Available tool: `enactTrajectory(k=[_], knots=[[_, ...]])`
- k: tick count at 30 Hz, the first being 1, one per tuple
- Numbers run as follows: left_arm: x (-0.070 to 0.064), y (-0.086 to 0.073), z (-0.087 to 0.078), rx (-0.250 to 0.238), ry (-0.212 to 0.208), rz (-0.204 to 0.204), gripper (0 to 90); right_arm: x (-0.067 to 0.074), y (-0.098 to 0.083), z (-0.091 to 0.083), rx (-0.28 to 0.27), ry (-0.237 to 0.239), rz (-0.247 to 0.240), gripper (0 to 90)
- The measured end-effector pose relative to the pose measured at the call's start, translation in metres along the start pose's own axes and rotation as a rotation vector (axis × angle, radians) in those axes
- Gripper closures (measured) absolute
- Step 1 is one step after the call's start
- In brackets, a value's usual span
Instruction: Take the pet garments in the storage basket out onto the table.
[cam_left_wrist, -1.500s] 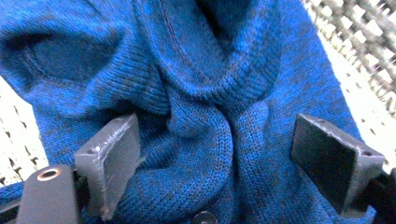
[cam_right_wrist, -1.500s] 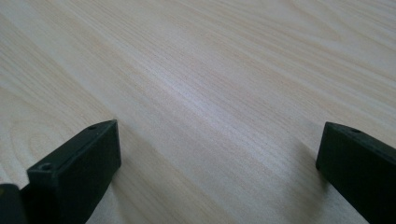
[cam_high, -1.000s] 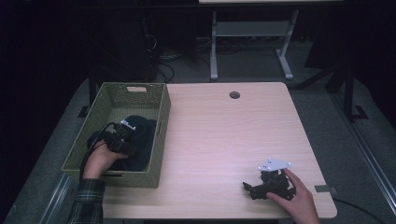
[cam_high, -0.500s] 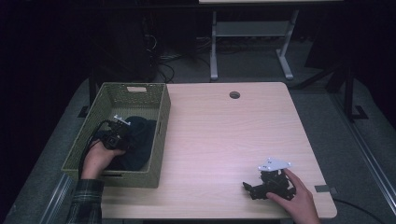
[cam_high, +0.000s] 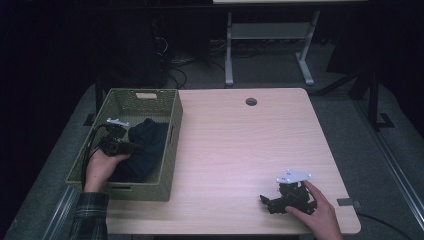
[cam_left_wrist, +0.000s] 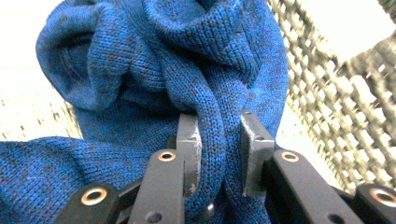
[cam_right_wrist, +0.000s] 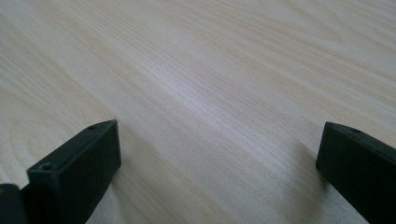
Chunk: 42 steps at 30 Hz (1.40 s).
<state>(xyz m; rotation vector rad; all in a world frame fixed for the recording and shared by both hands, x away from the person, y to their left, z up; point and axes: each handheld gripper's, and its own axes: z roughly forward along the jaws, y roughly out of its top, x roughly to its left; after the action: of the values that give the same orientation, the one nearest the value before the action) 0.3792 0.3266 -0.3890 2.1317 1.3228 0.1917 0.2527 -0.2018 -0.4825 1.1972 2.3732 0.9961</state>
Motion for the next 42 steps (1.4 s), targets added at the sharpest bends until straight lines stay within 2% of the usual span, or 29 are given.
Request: enactTrajectory(k=[4, 9, 13, 18, 20, 29, 42], knots=[[0.001, 0.0, -0.006, -0.052, -0.031, -0.013, 73.3, 0.0, 0.0, 0.0, 0.0, 0.0, 0.001, 0.0], [0.0, 0.001, -0.014, -0.116, -0.041, -0.014, 73.4, 0.0, 0.0, 0.0, 0.0, 0.0, 0.001, 0.0], [-0.001, 0.002, -0.019, -0.167, -0.074, -0.022, 73.5, 0.0, 0.0, 0.0, 0.001, -0.001, -0.001, 0.0], [-0.004, 0.004, -0.027, -0.213, -0.085, -0.01, 73.5, 0.0, 0.0, 0.0, 0.0, 0.0, 0.001, 0.0], [-0.006, 0.005, -0.031, -0.246, -0.09, -0.013, 73.5, 0.0, 0.0, 0.0, 0.0, 0.0, 0.0, 0.0], [-0.014, 0.008, -0.049, -0.366, -0.151, 0.003, 73.6, 0.0, 0.0, 0.0, 0.0, 0.0, -0.003, 0.0], [-0.029, 0.018, -0.073, -0.446, -0.171, 0.058, 73.6, 0.0, 0.0, 0.0, 0.003, 0.002, 0.001, 0.0]])
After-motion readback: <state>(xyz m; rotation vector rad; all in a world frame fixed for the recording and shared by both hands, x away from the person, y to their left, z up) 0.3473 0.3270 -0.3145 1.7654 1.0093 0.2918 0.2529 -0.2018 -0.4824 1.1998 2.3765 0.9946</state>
